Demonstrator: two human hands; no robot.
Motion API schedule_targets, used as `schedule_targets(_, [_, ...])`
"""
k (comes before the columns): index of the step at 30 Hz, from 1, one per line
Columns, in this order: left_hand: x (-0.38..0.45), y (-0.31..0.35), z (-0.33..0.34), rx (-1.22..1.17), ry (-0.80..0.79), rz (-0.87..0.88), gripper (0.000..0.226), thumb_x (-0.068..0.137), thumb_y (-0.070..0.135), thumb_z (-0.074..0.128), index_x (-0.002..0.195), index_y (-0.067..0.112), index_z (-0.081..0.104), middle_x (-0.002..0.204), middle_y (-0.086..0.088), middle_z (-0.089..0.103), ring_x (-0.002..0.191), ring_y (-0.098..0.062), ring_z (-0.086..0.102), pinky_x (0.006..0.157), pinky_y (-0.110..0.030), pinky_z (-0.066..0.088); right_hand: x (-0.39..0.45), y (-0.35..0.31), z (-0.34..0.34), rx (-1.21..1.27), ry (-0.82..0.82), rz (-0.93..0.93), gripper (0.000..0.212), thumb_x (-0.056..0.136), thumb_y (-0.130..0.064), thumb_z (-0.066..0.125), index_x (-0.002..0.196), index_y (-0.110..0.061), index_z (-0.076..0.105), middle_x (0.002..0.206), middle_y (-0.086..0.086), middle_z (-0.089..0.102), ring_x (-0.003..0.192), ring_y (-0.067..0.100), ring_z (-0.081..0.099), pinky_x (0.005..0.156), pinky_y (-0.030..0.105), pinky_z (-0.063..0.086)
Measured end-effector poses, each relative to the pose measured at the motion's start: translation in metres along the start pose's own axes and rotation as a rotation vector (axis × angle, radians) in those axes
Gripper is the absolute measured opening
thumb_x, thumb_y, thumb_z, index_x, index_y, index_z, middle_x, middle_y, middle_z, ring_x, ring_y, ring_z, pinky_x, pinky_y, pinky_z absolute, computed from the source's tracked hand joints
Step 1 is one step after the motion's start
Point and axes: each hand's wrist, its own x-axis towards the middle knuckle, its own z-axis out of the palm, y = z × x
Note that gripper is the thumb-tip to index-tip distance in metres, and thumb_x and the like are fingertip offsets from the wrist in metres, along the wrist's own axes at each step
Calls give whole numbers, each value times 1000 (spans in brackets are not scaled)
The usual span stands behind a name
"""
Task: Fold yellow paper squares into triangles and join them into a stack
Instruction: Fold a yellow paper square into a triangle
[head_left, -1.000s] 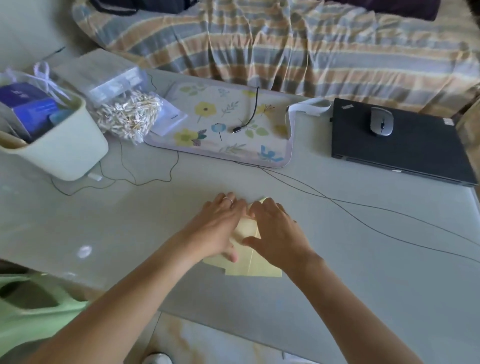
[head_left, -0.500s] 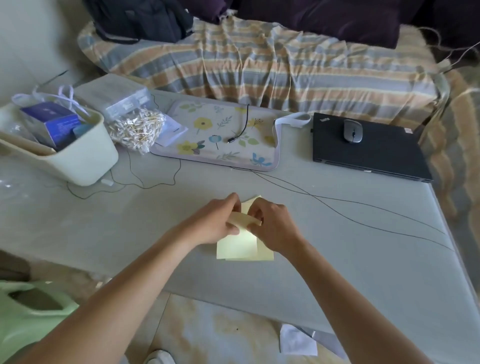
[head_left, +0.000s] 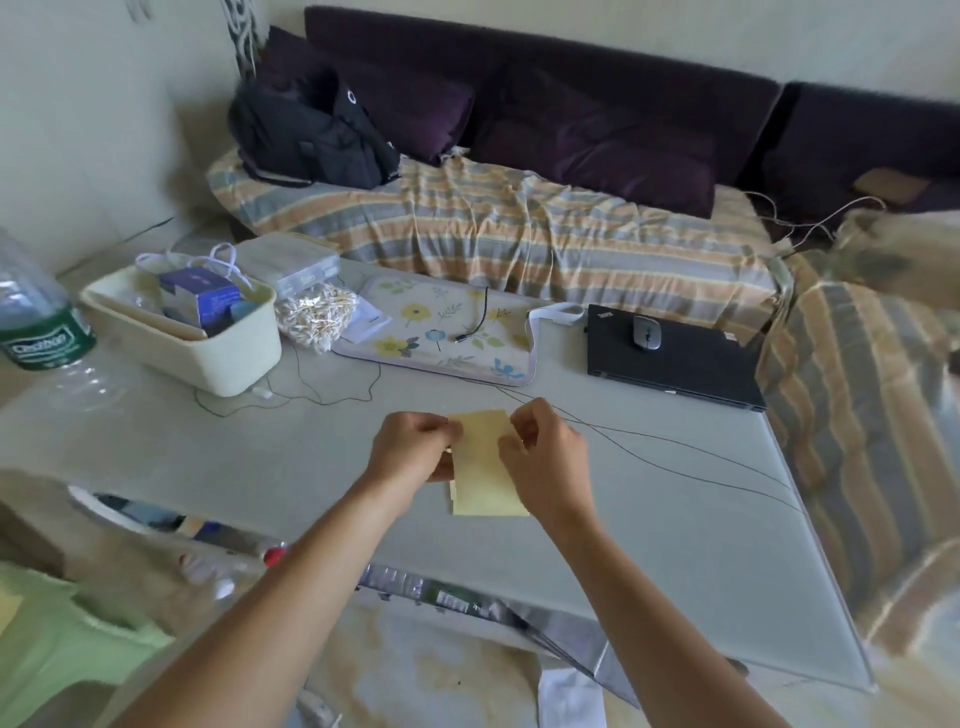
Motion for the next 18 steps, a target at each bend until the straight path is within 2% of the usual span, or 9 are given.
schedule_targets(3, [-3,-1,8,-50,15,-24,12,93,9,66,97,7,77,91,-12,78,74,-28,78,65,-33,62,-4,1,5,-10,62,-77,22,76,5,60,84,-16,59,83,-4,61,73,9,54,62,17,40])
schedule_targets(7, [13,2,14,-81,-4,-106,16,96,14,62,100,12,77,94,-10,79,79,-26,77,67,-31,61,0,17,11,26,66,-164,34,73,9,59,81,-23,54,88,-7,59,79,8,58,67,19,46])
schedule_targets(10, [25,10,20,-96,-109,-166,21,99,24,59,98,12,77,92,-5,79,79,-22,74,78,-32,60,9,32,13,59,15,-189,40,75,11,61,83,-27,53,91,-9,58,83,7,59,68,14,46])
schedule_targets(13, [33,18,25,-54,-246,-137,14,96,30,67,107,24,73,90,1,75,79,-16,69,82,-31,53,25,41,15,62,-48,-198,35,76,10,62,88,-23,57,95,-9,58,86,7,59,70,19,50])
schedule_targets(15, [38,18,27,-60,-243,-127,30,90,23,76,117,34,70,96,0,79,81,-16,72,84,-32,54,33,43,15,54,-96,-210,33,77,7,65,92,-21,58,99,-9,57,89,7,59,74,22,51])
schedule_targets(18, [46,12,27,-26,-137,-82,47,84,15,82,123,34,66,97,-2,79,89,-20,75,86,-33,56,38,45,11,77,-191,-182,31,80,-2,73,97,-24,59,105,-11,57,96,4,59,78,20,52])
